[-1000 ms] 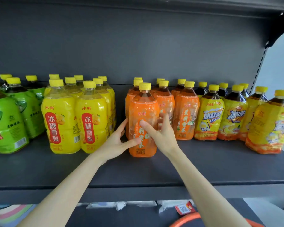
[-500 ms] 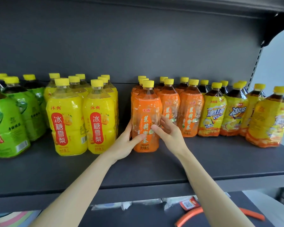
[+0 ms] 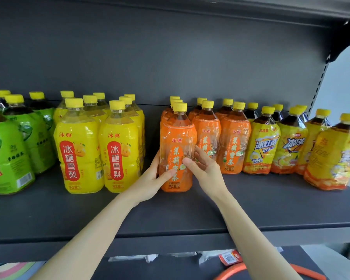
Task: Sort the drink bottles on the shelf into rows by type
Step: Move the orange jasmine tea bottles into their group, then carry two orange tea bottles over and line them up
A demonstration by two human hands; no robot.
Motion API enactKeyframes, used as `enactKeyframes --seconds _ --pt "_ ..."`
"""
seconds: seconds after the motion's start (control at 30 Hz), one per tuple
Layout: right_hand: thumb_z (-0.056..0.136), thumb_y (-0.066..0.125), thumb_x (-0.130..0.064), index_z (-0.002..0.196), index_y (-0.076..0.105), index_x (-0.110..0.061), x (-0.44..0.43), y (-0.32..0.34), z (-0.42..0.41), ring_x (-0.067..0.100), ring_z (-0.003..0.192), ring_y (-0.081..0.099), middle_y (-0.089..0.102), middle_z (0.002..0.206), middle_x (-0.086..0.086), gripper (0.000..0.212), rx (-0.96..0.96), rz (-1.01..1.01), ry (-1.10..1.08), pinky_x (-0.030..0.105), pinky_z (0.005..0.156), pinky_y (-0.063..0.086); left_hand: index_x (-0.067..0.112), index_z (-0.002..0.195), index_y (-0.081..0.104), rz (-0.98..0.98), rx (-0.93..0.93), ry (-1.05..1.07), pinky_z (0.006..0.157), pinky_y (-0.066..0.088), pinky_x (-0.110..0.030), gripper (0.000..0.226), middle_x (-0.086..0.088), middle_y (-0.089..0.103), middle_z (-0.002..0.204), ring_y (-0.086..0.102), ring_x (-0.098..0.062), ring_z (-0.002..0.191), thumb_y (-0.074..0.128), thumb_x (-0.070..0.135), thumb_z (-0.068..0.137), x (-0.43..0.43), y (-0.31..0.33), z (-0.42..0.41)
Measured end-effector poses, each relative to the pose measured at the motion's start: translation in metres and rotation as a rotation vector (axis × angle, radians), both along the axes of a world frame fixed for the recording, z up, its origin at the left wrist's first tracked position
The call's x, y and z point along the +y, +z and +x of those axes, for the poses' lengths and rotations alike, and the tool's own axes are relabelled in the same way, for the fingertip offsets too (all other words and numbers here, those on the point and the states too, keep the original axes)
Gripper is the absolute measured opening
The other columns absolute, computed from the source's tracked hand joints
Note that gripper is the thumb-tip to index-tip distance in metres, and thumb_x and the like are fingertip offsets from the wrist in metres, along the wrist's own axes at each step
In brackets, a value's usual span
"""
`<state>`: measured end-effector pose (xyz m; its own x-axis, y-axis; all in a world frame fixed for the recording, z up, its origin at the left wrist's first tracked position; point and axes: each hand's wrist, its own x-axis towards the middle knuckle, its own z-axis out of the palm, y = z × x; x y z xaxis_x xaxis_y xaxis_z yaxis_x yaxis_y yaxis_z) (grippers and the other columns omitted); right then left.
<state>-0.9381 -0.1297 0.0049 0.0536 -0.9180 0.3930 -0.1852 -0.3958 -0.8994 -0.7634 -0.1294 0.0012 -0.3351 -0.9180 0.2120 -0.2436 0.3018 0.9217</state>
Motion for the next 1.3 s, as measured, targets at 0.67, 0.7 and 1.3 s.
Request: enactKeyframes --seconds 0.67,0.7,1.3 --pt "0.093 0.056 -0.038 0.133 0.054 -0.017 0.059 0.037 -0.003 0.023 0.107 0.06 0.057 0.131 0.003 0.045 0.69 -0.166 -0.351 0.03 0.081 0.05 0.018 0.116 0.062 -0.443 -0.565 0.495 0.079 0.051 -0.022 0.03 0.004 0.069 0.106 0.064 -0.009 0.096 0.053 0.033 0.092 0.075 0.028 0.029" --pt "0.094 0.056 -0.036 0.13 0.056 -0.017 0.066 0.04 0.001 0.022 0.104 0.061 0.058 0.13 0.003 0.041 0.678 -0.2 -0.362 0.028 0.078 0.05 0.018 0.114 0.063 -0.493 -0.563 0.509 0.081 0.053 -0.027 0.029 0.004 0.07 0.105 0.064 -0.009 0.095 0.054 0.033 0.092 0.084 0.033 0.038" --pt "0.086 0.055 -0.031 0.1 0.069 -0.009 0.185 0.036 0.34 0.023 0.087 0.064 0.067 0.101 0.003 0.029 0.47 -0.594 -0.056 0.041 0.066 0.055 0.019 0.106 0.067 -0.597 -0.572 0.892 0.076 0.049 -0.03 0.036 0.012 0.063 0.1 0.062 -0.013 0.092 0.05 0.043 0.084 0.279 0.029 0.368"
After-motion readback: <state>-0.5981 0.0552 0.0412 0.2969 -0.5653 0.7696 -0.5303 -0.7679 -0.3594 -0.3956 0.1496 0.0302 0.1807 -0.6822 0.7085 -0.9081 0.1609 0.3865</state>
